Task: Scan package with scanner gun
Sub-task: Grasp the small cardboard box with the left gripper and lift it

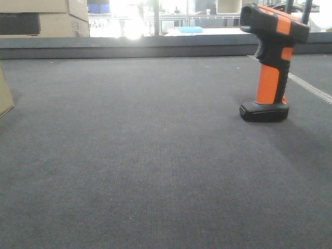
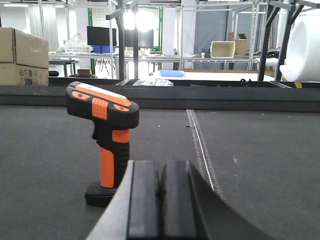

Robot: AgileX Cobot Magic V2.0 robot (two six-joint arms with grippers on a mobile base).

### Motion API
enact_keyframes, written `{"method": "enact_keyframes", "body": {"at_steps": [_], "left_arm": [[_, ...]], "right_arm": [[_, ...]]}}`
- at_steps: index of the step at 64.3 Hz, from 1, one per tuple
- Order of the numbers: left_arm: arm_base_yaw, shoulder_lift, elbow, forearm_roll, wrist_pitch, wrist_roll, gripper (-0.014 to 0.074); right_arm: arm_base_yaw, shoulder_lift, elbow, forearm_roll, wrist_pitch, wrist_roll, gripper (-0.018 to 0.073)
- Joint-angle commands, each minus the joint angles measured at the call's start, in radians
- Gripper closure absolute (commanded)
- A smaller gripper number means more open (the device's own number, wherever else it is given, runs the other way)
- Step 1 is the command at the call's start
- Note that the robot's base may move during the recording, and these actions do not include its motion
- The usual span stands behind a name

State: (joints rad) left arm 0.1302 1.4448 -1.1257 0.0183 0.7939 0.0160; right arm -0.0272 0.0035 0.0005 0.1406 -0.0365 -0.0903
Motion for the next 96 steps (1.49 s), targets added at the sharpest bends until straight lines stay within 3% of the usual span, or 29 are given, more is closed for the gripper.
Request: {"method": "enact_keyframes", "body": {"at_steps": [1, 17, 28, 46, 63, 76, 87, 96], "left_arm": [[0.002, 0.003, -0.002, 0.005, 0.006, 0.001, 0.0092], [0.002, 0.003, -0.002, 0.006, 0.012, 0.001, 0.0485], [0.002, 0.003, -0.004, -0.004, 0.012, 0.001, 0.0644], [0.002, 0.003, -0.007, -0.152, 0.010, 0.001, 0.0652], [-0.006, 0.003, -0.017, -0.396, 0.042, 0.010, 0.0652], [-0.114, 0.003, -0.074, -0.397, 0.051, 0.010, 0.0652], [-0.249, 0.008, -0.079, -0.397, -0.058, 0.008, 0.0652], [-0.306, 0.008, -0.079, -0.397, -0.128, -0.080, 0.0652]], "right_arm": [[0.002, -0.003, -0.001, 0.001, -0.024, 0.002, 0.0721], [0.002, -0.003, -0.001, 0.001, -0.024, 0.002, 0.0721], [0.002, -0.003, -0.001, 0.001, -0.024, 0.002, 0.0721], [0.002, -0.003, -0.001, 0.001, -0.024, 0.002, 0.0721], [0.002, -0.003, -0.001, 0.001, -0.024, 0.002, 0.0721], [0.002, -0.003, -0.001, 0.001, -0.024, 0.002, 0.0721], [0.002, -0.003, -0.001, 0.001, -0.024, 0.002, 0.0721], [0.002, -0.003, -0.001, 0.001, -0.024, 0.002, 0.0721]]}}
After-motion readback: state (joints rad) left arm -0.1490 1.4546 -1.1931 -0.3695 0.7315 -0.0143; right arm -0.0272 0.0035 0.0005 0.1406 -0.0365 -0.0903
